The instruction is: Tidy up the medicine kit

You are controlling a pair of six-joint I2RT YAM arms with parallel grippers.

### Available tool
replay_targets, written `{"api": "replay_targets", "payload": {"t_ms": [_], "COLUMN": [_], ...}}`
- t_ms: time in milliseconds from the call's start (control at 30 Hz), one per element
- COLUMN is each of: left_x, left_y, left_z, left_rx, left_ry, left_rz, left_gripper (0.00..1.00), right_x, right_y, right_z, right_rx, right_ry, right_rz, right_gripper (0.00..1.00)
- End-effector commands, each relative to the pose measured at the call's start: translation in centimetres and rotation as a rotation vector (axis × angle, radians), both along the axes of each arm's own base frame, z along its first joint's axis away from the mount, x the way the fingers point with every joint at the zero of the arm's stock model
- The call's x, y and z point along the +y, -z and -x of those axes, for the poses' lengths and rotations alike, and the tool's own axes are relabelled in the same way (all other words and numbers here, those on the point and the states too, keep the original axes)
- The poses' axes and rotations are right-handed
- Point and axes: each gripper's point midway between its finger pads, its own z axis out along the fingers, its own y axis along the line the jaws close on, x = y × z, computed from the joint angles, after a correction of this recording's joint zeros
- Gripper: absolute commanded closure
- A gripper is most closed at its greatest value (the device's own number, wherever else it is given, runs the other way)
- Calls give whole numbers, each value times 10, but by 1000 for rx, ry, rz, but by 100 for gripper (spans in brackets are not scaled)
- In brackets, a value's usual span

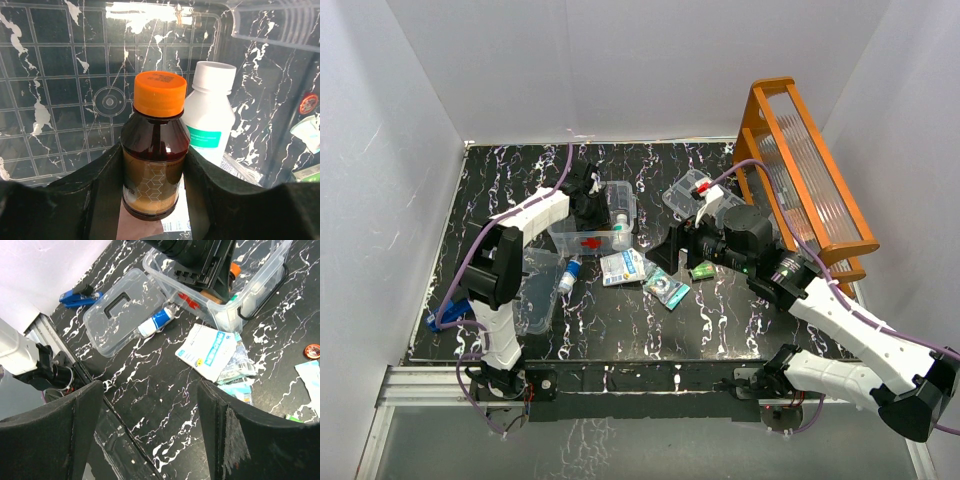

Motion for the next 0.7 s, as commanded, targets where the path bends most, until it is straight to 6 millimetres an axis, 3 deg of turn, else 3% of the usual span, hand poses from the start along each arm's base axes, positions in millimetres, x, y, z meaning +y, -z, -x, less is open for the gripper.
{"api": "replay_targets", "payload": {"t_ms": [0,267,667], "left_x": [-7,-11,-18], "left_y": [-17,-8,-7], "left_z": [-5,2,6], "left_rx": [-31,6,17], "left_ry": [16,40,92], "left_rz": [21,23,57], "left_gripper": [73,73,56], "right_x": [8,9,8], "right_y": [-14,-10,-9], "right_z": [-1,0,0], "right_rx": [-31,-25,-22], "right_ry": [-17,-21,-20], "right_rz": [-68,-71,-71], "right_gripper": [26,25,24]}}
